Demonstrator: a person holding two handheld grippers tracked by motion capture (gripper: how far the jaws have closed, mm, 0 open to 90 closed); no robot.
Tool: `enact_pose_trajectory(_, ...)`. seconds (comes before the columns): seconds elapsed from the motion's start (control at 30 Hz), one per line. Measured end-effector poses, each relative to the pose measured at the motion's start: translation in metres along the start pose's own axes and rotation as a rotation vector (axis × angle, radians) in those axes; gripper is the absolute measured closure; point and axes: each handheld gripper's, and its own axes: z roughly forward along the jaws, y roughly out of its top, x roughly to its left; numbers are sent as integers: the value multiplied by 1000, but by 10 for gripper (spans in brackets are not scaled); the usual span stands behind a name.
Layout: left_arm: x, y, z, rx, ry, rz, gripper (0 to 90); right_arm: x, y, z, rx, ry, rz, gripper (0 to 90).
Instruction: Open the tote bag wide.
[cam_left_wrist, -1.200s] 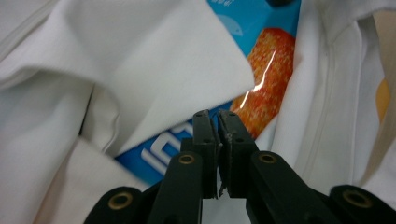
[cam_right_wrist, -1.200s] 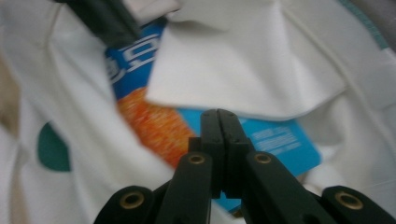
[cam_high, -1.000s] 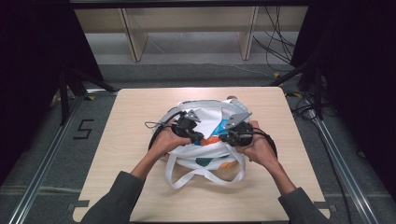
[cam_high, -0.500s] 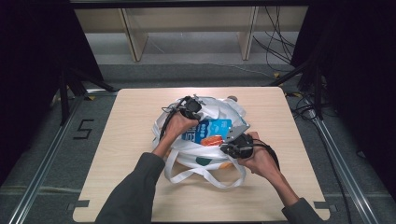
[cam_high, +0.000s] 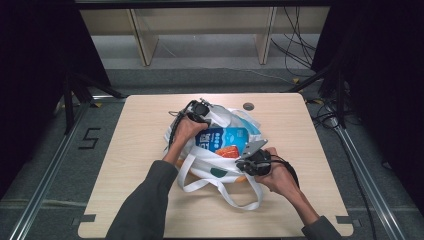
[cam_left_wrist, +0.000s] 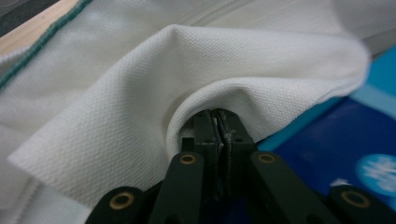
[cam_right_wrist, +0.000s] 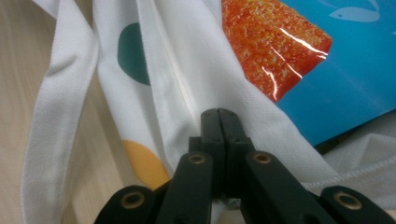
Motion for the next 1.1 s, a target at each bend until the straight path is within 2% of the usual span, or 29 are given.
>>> enact_pose_trajectory(0.03,0,-1,-7,-12,-17,1,849,-3,1,0,-12,-1,-32,900)
enact_pose_trajectory(0.07,0,-2,-14,-36,-42,-7,839,-2,1,-3,-13,-1,-6,900)
enact_pose_trajectory(0.1,0,-3,-22,-59,-69,-15,834,-3,2,-5,-26,-12,-20,900)
enact_pose_trajectory(0.13,0,-4,-30,-90,-93,-30,834,-1,3,-9,-26,-8,9,900)
enact_pose_trajectory(0.2,-1,-7,-47,-134,-147,-40,833,-3,6,-16,-78,-4,-8,900)
enact_pose_trajectory(0.23,-2,-8,-56,-144,-142,-23,829,-5,8,-21,-93,-12,-19,900)
enact_pose_trajectory(0.3,-2,-12,-72,-148,-138,9,820,-8,10,-29,-127,-40,-5,900)
enact_pose_trajectory(0.37,0,-20,-88,-141,-103,55,818,-14,12,-35,-164,-63,-3,900)
enact_pose_trajectory(0.5,12,-38,-106,-149,-88,50,813,-26,13,-47,-205,-88,26,900)
enact_pose_trajectory(0.57,19,-49,-110,-155,-68,25,811,-31,13,-50,-214,-109,50,900)
enact_pose_trajectory(0.63,26,-61,-111,-150,-68,8,810,-38,10,-51,-220,-138,61,900)
enact_pose_trajectory(0.73,31,-77,-110,-134,-69,2,806,-47,5,-47,-203,-159,88,900)
enact_pose_trajectory(0.8,36,-87,-107,-115,-51,9,809,-50,0,-41,-176,-160,101,900)
enact_pose_trajectory(0.83,38,-92,-104,-107,-34,1,812,-50,-2,-38,-153,-162,110,900)
enact_pose_trajectory(0.9,47,-102,-96,-91,-38,-26,834,-53,-6,-28,-109,-182,106,900)
enact_pose_trajectory(0.97,53,-110,-89,-73,-57,-53,853,-54,-10,-20,-92,-178,112,900)
enact_pose_trajectory(1.0,55,-114,-87,-93,-51,-67,861,-54,-13,-16,-77,-177,117,900)
enact_pose_trajectory(1.1,54,-115,-85,-99,-33,-61,874,-55,-22,-3,-50,-154,137,900)
